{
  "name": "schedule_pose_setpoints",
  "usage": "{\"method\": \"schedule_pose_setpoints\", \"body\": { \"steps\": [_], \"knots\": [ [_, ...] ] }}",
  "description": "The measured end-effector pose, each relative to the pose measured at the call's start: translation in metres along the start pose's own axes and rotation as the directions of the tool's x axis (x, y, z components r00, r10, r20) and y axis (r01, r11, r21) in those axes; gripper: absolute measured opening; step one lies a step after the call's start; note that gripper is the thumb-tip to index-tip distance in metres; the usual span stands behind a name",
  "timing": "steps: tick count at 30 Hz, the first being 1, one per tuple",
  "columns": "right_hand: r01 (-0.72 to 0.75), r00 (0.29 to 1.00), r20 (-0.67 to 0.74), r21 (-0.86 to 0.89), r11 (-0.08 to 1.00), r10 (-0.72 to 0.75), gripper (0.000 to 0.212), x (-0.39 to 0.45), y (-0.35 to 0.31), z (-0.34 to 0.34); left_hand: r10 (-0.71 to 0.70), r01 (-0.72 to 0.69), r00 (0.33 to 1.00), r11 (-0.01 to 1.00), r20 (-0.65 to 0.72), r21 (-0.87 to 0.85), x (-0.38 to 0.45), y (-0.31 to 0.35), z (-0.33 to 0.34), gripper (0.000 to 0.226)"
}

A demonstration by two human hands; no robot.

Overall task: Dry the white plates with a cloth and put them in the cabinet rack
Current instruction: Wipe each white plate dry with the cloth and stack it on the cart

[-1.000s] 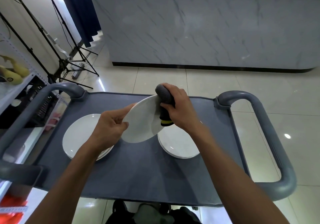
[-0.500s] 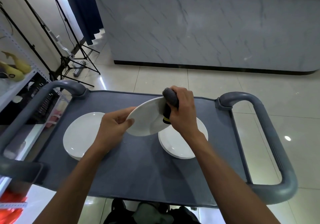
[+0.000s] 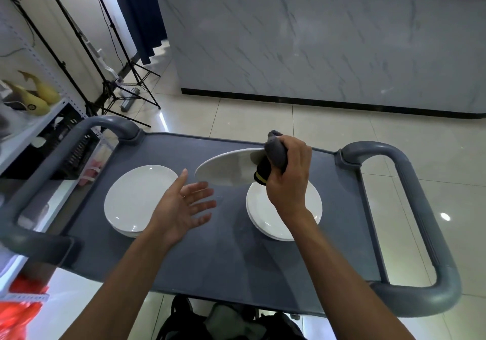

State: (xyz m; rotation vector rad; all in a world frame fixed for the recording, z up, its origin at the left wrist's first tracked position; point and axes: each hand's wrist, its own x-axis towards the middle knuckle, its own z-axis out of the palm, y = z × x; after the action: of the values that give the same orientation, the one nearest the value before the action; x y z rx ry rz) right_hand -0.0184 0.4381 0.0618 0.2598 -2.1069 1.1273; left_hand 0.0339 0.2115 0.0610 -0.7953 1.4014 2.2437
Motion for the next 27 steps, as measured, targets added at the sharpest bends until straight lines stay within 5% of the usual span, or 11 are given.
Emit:
{"method": "schedule_pose_setpoints", "body": {
  "steps": [6, 14, 19, 27],
  "knots": [
    [0.062, 0.998, 0.006, 0.018, 0.998, -0.062, 0.033, -0.011, -0.008, 0.003, -0.09, 0.094, 0.995, 0.99, 0.037, -0.101, 0.0, 0.009, 0.014, 0.074],
    [0.104, 0.994, 0.034, 0.037, 0.994, -0.105, 0.029, -0.03, -0.008, -0.002, -0.077, 0.083, 0.997, 0.955, 0.032, -0.284, -0.002, 0.011, 0.024, 0.027],
    [0.112, 0.992, 0.052, 0.027, 0.993, -0.113, 0.022, -0.045, 0.004, -0.004, 0.016, -0.014, 1.0, 0.918, 0.001, -0.395, 0.001, 0.013, 0.022, 0.023],
    [0.14, 0.968, 0.209, 0.017, 0.99, -0.14, 0.048, -0.048, 0.015, -0.013, 0.137, -0.114, 0.989, 0.938, 0.047, -0.327, 0.01, 0.011, 0.009, 0.026]
  ]
}}
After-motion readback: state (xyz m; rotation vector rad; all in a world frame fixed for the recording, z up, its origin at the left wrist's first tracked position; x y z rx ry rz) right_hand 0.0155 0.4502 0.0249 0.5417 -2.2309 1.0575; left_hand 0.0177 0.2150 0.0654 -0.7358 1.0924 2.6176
